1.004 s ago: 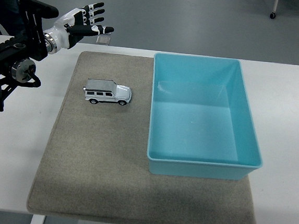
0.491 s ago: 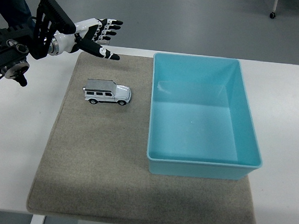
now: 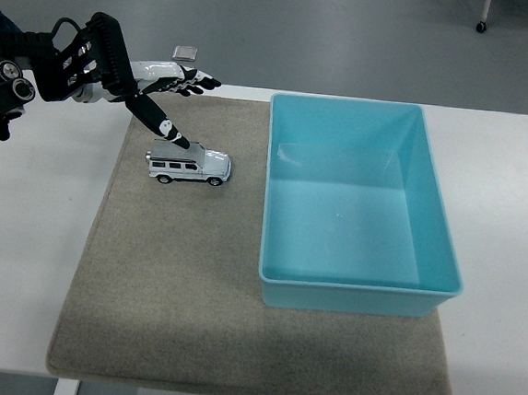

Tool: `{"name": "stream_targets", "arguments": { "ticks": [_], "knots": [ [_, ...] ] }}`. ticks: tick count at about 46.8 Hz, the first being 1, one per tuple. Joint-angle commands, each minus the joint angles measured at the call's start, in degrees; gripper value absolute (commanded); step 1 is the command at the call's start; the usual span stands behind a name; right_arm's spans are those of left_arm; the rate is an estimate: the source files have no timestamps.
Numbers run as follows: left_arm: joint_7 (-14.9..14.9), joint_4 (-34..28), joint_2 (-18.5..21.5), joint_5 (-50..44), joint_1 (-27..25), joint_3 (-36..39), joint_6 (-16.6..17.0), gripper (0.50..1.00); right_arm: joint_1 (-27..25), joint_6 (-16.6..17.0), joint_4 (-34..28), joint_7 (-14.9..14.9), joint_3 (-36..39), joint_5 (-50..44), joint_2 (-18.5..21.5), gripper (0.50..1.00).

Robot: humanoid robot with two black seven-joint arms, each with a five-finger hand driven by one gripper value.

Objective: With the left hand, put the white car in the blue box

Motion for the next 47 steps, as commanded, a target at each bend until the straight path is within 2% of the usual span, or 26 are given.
{"name": "stream_targets", "arguments": {
  "ticks": [1, 8, 19, 27, 31, 47],
  "knots": [
    [0.1, -1.6, 0.8, 2.4, -0.2, 0.0, -0.6, 0.999, 0.0, 0.0, 0.0, 0.0, 0.0, -0.1, 0.0, 0.936],
    [0.4, -1.9, 0.9, 6.3, -0.2, 0.3, -2.1, 0.999, 0.0, 0.0, 0.0, 0.0, 0.0, 0.0, 0.0, 0.936],
    [0.6, -1.5, 0.1, 14.4, 0.2, 0.3, -1.4, 0.999, 0.0, 0.0, 0.0, 0.0, 0.0, -0.1, 0.0, 0.936],
    [3.5, -1.3, -1.6, 16.5, 0.7, 0.3, -1.1, 0.999, 0.0, 0.0, 0.0, 0.0, 0.0, -0.1, 0.0, 0.936],
    [4.1, -1.4, -2.1, 19.2, 0.8, 0.3, 0.3, 0.999, 0.0, 0.0, 0.0, 0.0, 0.0, -0.1, 0.0, 0.936],
    [4.3, -1.2, -3.2, 19.7, 0.9, 1.0, 0.9, 0.999, 0.0, 0.0, 0.0, 0.0, 0.0, 0.0, 0.0, 0.936]
  ]
}}
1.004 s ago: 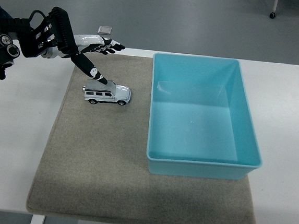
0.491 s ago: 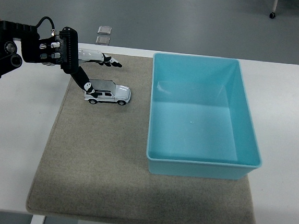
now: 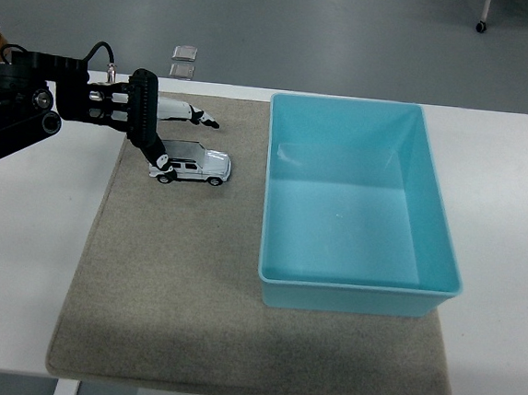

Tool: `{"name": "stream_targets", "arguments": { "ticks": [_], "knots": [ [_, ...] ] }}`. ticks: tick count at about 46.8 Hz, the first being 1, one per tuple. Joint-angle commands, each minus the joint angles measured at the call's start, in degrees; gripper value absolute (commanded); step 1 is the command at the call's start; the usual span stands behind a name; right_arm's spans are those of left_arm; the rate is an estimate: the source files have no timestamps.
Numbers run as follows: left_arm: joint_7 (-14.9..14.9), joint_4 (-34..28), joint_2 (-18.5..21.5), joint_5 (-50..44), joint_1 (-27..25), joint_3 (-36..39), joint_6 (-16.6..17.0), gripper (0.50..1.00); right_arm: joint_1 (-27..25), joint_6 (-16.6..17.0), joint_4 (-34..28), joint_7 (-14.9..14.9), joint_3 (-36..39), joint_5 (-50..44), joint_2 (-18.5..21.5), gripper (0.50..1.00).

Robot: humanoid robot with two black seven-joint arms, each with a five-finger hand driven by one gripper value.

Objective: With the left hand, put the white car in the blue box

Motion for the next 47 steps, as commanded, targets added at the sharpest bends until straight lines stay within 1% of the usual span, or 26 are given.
{"name": "stream_targets", "arguments": {
  "ticks": [1, 11, 20, 22, 26, 29, 34, 36, 38, 40, 42, 46, 47],
  "knots": [
    [0.0, 0.0, 0.0, 0.0, 0.0, 0.6, 0.1, 0.999, 0.0, 0.0, 0.0, 0.0, 0.0, -0.1, 0.0, 0.936],
    [0.0, 0.4, -0.1, 0.1, -0.1, 1.0, 0.9, 0.996, 0.0, 0.0, 0.0, 0.0, 0.0, -0.1, 0.0, 0.936],
    [0.0, 0.4, -0.1, 0.9, -0.1, 1.0, 1.7, 0.979, 0.0, 0.0, 0.0, 0.0, 0.0, 0.0, 0.0, 0.936],
    [0.0, 0.4, -0.1, 1.5, -0.2, 1.0, 1.7, 0.964, 0.1, 0.0, 0.0, 0.0, 0.0, 0.0, 0.0, 0.936],
    [0.0, 0.4, -0.1, 2.9, -0.1, 1.0, 2.5, 0.904, 0.0, 0.0, 0.0, 0.0, 0.0, 0.0, 0.0, 0.936],
    [0.0, 0.4, -0.1, 3.6, -0.1, 1.0, 2.7, 0.896, 0.0, 0.0, 0.0, 0.0, 0.0, 0.0, 0.0, 0.936],
    [0.0, 0.4, -0.1, 3.6, -0.1, 1.0, 2.8, 0.851, 0.0, 0.0, 0.0, 0.0, 0.0, 0.0, 0.0, 0.936],
    [0.0, 0.4, -0.1, 3.6, -0.1, 1.0, 2.8, 0.825, 0.0, 0.0, 0.0, 0.0, 0.0, 0.0, 0.0, 0.936],
    [0.0, 0.5, -0.1, 3.7, -0.1, 1.0, 2.8, 0.814, 0.0, 0.0, 0.0, 0.0, 0.0, -0.1, 0.0, 0.936],
    [0.0, 0.4, -0.1, 3.6, -0.1, 1.0, 2.8, 0.782, 0.0, 0.0, 0.0, 0.0, 0.0, -0.1, 0.0, 0.938],
    [0.0, 0.4, -0.1, 3.7, -0.1, 1.0, 2.9, 0.776, 0.0, 0.0, 0.0, 0.0, 0.0, 0.0, 0.0, 0.936],
    [0.1, 0.5, -0.1, 3.8, -0.1, 1.0, 2.9, 0.705, 0.0, 0.0, 0.0, 0.0, 0.0, 0.0, 0.0, 0.936],
    [0.1, 0.5, -0.1, 3.8, -0.1, 1.0, 3.0, 0.703, 0.0, 0.0, 0.0, 0.0, 0.0, 0.0, 0.0, 0.936]
  ]
}}
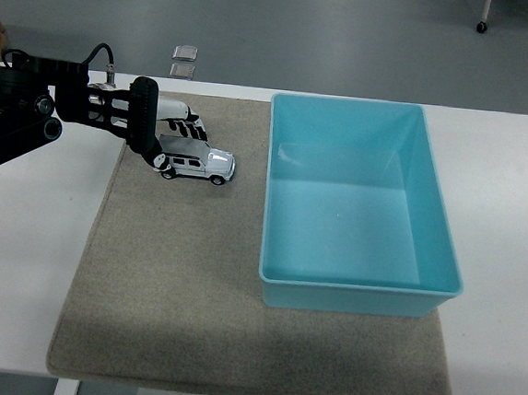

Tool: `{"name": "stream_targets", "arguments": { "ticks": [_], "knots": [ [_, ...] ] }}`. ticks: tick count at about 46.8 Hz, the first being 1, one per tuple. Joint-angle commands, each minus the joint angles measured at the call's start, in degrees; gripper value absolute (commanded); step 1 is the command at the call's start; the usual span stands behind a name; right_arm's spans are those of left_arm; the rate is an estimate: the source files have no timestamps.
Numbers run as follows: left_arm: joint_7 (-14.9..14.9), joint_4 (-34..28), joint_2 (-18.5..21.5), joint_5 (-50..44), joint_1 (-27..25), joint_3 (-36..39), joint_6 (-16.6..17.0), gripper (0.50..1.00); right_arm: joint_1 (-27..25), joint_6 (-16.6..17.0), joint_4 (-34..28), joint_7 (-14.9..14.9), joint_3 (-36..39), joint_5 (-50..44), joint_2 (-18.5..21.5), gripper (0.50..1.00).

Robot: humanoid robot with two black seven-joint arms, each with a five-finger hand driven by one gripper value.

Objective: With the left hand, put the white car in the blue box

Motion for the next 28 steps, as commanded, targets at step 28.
{"name": "stream_targets", "arguments": {
  "ticks": [28],
  "knots": [
    [0.1, 0.4, 0.0, 0.0, -0.1, -0.2, 1.9, 0.611, 0.0, 0.0, 0.0, 0.0, 0.0, 0.0, 0.0, 0.936]
  ]
}}
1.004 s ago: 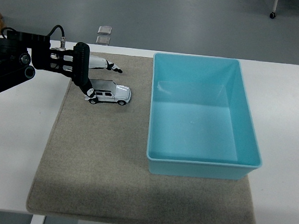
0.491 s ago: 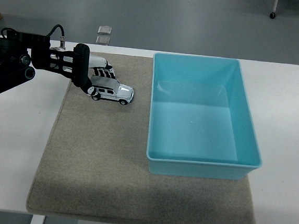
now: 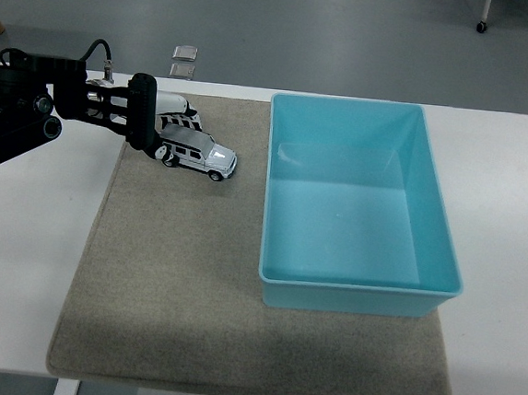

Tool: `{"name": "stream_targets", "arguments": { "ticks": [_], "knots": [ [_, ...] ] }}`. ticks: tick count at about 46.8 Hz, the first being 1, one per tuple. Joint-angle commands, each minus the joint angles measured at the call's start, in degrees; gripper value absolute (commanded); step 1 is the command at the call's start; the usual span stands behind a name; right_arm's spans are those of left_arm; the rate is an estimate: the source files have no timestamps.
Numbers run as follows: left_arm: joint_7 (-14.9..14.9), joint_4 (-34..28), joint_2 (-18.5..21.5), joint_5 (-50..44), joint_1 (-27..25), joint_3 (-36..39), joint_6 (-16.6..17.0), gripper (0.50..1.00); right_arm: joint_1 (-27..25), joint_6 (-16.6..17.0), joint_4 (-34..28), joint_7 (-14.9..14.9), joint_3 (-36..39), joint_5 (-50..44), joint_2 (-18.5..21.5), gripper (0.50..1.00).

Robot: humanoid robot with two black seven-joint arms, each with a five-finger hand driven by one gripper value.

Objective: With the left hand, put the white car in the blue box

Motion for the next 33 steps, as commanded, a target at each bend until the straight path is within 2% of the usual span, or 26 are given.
{"name": "stream_targets", "arguments": {
  "ticks": [1, 33],
  "knots": [
    [0.0, -0.1, 0.0, -0.1, 0.0, -0.1, 0.0, 0.611, 0.0, 0.0, 0.0, 0.0, 0.0, 0.1, 0.0, 0.936],
    [0.0, 0.0, 0.3, -2.5, -0.5, -3.1, 1.6, 0.619, 0.0, 0.0, 0.0, 0.0, 0.0, 0.1, 0.0, 0.936]
  ]
}}
